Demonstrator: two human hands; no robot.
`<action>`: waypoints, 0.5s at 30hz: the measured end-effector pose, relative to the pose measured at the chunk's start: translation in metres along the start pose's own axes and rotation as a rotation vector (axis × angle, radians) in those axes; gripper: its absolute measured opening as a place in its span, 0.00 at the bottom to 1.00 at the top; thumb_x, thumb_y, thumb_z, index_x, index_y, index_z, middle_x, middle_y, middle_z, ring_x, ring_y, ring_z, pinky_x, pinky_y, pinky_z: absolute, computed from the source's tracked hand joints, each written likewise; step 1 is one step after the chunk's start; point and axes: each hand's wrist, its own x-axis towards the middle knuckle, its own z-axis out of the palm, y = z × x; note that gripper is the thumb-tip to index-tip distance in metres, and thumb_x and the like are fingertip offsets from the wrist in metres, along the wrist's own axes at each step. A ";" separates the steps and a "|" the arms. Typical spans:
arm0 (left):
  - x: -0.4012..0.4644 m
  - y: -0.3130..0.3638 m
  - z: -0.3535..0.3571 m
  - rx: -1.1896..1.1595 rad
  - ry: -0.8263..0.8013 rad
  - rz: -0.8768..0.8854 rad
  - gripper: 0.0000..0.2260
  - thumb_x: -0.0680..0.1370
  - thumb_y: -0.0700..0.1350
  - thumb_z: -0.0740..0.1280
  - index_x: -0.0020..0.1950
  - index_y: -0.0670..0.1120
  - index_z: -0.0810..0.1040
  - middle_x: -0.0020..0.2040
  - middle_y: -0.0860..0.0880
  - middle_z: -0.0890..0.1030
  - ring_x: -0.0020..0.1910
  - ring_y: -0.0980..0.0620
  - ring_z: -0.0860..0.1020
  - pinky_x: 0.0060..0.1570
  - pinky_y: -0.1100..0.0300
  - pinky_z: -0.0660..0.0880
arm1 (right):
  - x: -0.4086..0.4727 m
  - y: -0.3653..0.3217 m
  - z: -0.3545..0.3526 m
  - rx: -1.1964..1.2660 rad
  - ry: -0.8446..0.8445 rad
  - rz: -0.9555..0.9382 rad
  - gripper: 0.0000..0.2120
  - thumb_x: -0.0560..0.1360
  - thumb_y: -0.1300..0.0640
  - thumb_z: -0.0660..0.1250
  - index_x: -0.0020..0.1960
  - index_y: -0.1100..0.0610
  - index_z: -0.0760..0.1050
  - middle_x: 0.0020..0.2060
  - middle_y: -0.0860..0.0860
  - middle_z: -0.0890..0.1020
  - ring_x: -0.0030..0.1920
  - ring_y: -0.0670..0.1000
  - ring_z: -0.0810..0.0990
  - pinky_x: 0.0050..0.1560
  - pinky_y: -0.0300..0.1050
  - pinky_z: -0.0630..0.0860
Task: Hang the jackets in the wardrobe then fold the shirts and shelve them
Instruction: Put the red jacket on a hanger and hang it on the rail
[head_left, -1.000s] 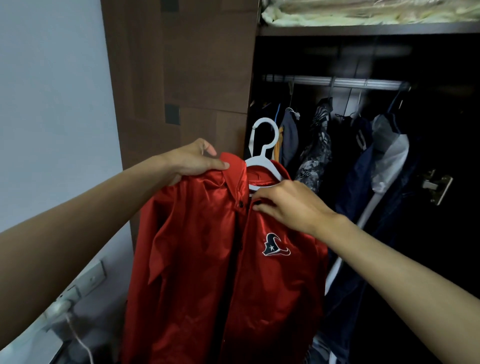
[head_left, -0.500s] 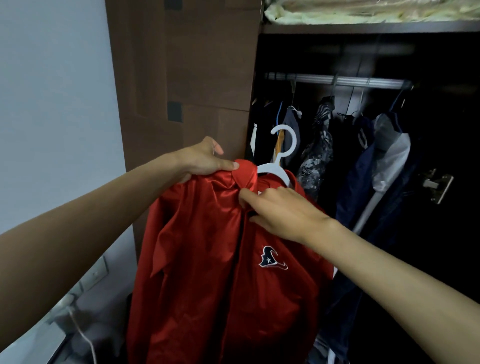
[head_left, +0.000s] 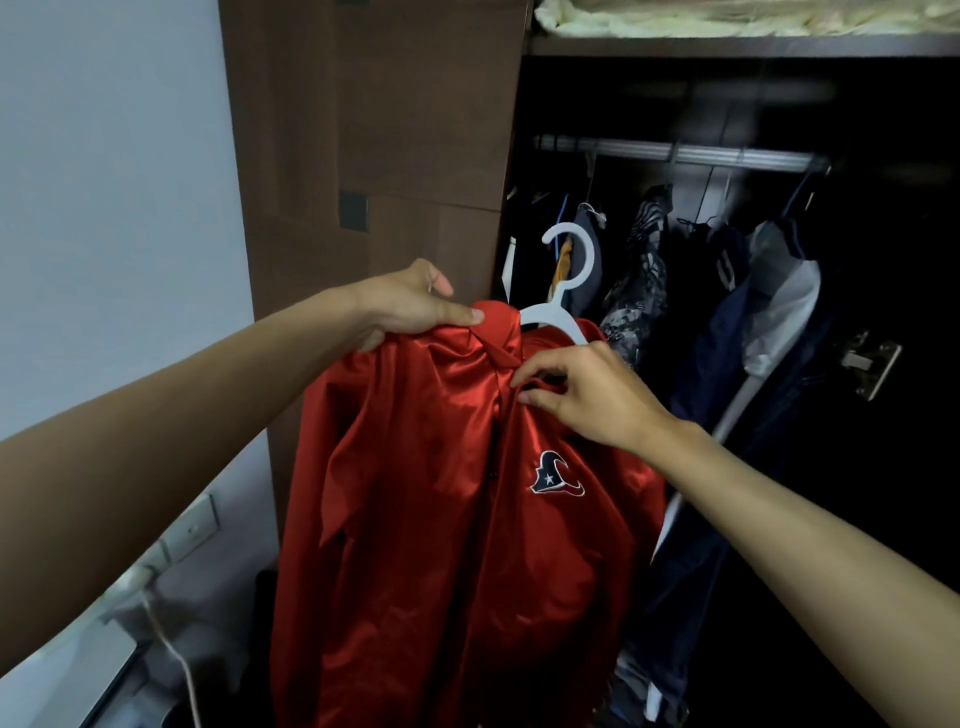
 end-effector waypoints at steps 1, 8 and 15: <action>-0.001 0.001 0.000 0.004 -0.005 0.000 0.27 0.74 0.55 0.75 0.67 0.47 0.70 0.55 0.48 0.76 0.57 0.48 0.78 0.56 0.53 0.78 | 0.001 0.001 0.001 0.026 0.010 0.021 0.07 0.72 0.50 0.77 0.50 0.43 0.84 0.42 0.41 0.86 0.42 0.42 0.82 0.50 0.48 0.81; -0.009 0.006 0.004 0.015 -0.046 -0.011 0.26 0.75 0.54 0.75 0.67 0.47 0.70 0.52 0.49 0.76 0.56 0.48 0.79 0.57 0.50 0.79 | 0.000 0.003 0.001 0.026 -0.023 0.034 0.09 0.72 0.46 0.77 0.51 0.42 0.85 0.44 0.40 0.87 0.48 0.42 0.84 0.53 0.51 0.82; -0.012 0.007 0.006 0.007 -0.066 -0.015 0.27 0.75 0.54 0.75 0.68 0.46 0.69 0.50 0.50 0.76 0.53 0.50 0.79 0.50 0.55 0.80 | -0.002 0.004 -0.002 0.031 -0.038 -0.023 0.09 0.73 0.45 0.76 0.53 0.42 0.86 0.47 0.41 0.86 0.48 0.43 0.83 0.50 0.51 0.81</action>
